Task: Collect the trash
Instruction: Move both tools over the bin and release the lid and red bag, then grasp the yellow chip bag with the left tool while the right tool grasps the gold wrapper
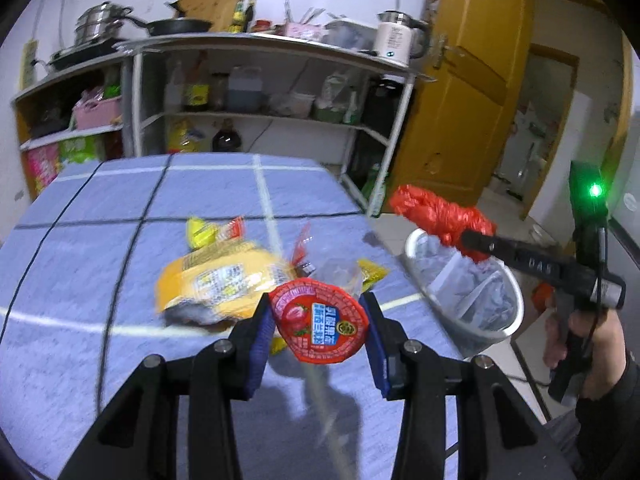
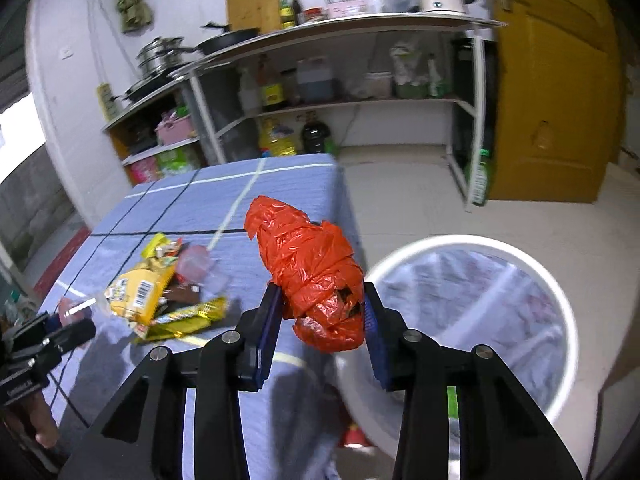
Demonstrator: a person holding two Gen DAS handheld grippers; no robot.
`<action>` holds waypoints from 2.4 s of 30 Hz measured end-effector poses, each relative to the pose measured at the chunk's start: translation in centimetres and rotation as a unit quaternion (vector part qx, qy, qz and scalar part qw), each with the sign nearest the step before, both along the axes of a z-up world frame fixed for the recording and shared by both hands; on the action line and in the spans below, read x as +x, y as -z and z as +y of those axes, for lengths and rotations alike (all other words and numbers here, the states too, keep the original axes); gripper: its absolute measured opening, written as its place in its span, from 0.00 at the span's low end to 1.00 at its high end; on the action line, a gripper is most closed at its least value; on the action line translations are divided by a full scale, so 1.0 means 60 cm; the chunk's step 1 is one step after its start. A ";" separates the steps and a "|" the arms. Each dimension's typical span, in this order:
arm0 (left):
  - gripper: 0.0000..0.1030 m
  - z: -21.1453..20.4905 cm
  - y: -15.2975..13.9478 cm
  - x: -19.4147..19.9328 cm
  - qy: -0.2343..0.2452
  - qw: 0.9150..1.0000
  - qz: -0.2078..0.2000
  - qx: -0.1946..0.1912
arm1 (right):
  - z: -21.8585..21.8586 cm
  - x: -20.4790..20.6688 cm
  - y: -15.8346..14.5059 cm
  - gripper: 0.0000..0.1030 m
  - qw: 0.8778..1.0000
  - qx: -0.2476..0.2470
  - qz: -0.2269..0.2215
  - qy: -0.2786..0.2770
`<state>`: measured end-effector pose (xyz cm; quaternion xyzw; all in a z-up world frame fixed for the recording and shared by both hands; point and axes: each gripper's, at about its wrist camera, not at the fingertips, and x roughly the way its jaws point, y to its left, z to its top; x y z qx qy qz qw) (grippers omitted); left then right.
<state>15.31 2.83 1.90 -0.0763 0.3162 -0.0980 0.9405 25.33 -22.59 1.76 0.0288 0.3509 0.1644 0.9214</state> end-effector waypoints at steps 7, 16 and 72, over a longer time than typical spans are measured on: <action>0.43 -0.099 -0.020 0.035 0.051 0.999 -0.007 0.003 | -0.098 -0.030 0.004 0.39 0.998 0.005 0.000 0.055; 0.43 -0.222 -0.014 0.094 0.108 0.994 0.005 0.009 | -0.193 -0.050 0.031 0.39 0.994 0.006 0.020 0.107; 0.62 0.059 0.001 -0.002 -0.054 0.998 0.034 0.013 | 0.082 -0.057 0.016 0.51 0.995 -0.019 0.008 -0.099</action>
